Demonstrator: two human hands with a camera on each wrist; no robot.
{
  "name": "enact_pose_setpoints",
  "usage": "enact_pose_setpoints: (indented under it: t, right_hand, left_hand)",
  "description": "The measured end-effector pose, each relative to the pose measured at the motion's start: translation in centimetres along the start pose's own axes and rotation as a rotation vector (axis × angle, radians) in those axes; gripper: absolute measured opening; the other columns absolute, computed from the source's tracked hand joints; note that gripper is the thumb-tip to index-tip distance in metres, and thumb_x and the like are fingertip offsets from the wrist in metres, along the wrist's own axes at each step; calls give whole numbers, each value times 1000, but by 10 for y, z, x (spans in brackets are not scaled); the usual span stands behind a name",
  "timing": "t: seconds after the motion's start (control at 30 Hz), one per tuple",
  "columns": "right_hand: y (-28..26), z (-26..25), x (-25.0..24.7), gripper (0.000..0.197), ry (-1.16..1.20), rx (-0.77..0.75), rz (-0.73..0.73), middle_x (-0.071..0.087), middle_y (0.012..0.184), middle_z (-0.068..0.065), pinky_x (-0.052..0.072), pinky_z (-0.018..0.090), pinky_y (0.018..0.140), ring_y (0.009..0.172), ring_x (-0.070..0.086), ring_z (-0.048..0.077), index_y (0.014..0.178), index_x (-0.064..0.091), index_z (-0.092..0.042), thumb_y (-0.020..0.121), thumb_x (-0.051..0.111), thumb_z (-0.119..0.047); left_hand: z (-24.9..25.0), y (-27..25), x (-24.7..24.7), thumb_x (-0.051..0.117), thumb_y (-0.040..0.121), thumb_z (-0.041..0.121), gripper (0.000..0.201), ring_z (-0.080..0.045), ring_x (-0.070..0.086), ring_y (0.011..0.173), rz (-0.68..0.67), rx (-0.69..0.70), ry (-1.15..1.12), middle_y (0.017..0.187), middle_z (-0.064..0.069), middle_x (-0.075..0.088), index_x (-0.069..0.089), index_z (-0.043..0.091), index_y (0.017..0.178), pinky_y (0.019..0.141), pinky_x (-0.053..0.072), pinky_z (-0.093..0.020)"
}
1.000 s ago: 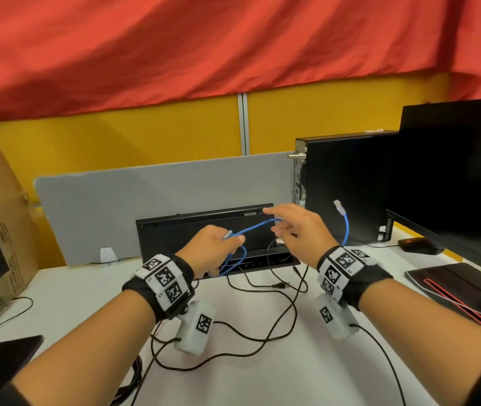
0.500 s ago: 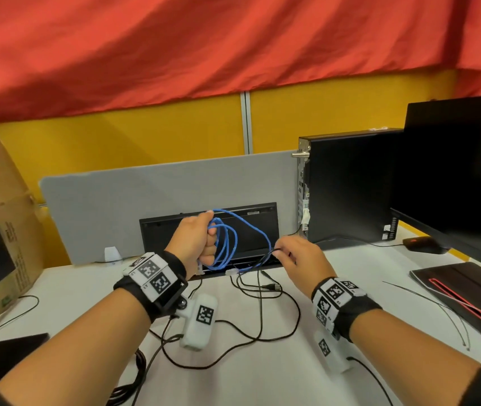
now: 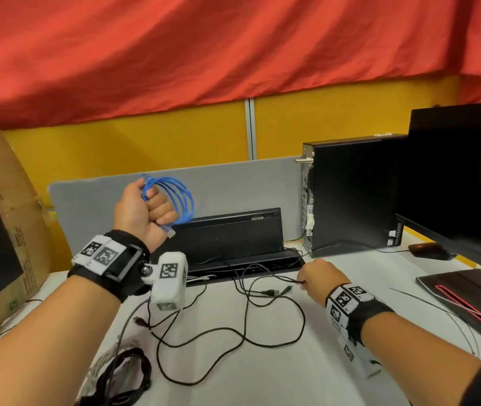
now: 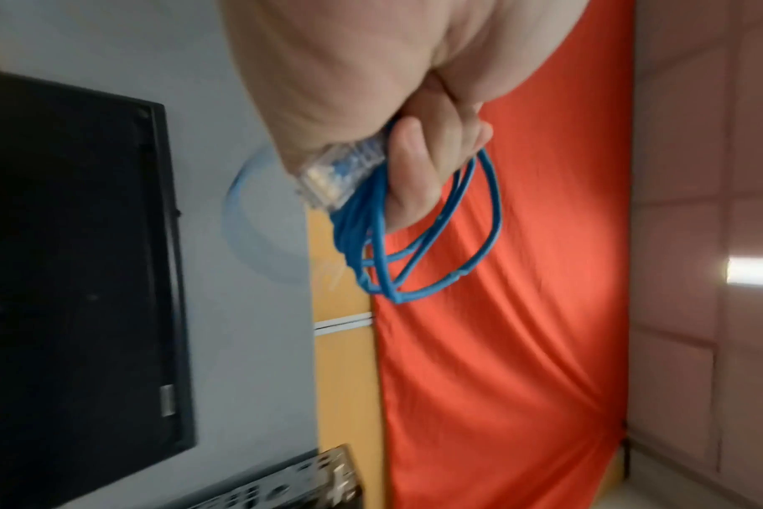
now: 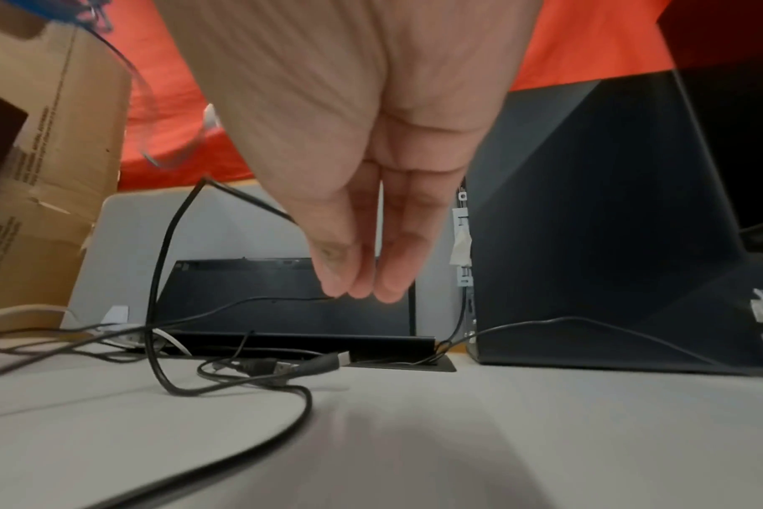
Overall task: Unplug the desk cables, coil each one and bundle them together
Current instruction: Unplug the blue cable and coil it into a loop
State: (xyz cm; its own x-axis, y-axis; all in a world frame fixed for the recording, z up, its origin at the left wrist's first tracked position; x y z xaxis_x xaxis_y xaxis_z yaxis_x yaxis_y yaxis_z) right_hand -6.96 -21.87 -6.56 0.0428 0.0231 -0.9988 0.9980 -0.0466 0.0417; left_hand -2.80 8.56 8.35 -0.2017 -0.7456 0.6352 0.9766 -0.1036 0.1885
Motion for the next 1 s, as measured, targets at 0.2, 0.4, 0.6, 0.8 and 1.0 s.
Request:
enact_pose_setpoints:
  t: [0.2,0.4,0.6,0.8,1.0]
  right_hand:
    - [-2,-4,-8,16,42,42,-62,56,80,3,47,24,67,74,55,20,78,60,-13,86,51,-3]
    - [-10,-34,-57,20,177,-103,116,52,71,1,48,28,66,76,57,26,72,53,-15,84,45,0]
    - [-51,-58,-108,27,445,-403,543,65,67,4,55,38,64,63,60,20,67,66,-12,79,44,-2]
    - [-54,-65,-91,67,599,-271,325,53,116,-3,53,29,83,96,58,13,143,40,-18,81,63,-27]
    - [-53,-73,-68,66,663,-264,397,48,105,-2,39,8,71,90,52,11,148,32,-18,88,51,1]
  left_hand:
    - [6,-2,11,30,100,35,50,-12,3,41,-56,-56,88,40,8,14,33,21,52,35,12,-18]
    - [-71,-22,12,32,101,40,49,-9,15,34,-92,-289,467,45,6,21,37,20,58,37,14,-15]
    - [-118,-42,23,34,101,39,51,-11,15,38,-177,-398,723,46,4,24,39,19,54,38,17,-16]
    - [-120,-58,44,34,102,37,49,-13,17,41,-297,-385,740,49,2,25,41,17,58,42,17,-21]
    - [-124,-73,54,33,102,43,51,-12,16,44,-413,-380,739,52,0,23,39,17,58,44,16,-24]
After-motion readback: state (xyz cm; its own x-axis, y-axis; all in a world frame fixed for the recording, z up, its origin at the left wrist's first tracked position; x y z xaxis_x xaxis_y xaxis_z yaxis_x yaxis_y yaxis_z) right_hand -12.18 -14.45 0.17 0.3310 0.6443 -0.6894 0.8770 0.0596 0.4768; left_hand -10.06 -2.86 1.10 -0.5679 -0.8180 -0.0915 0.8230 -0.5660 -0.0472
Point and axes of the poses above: each hand's wrist, its own y-axis towards the middle knuckle, its own x-axis out of the palm, z = x × y, the point moved 3 cm from there along y, towards the middle knuckle
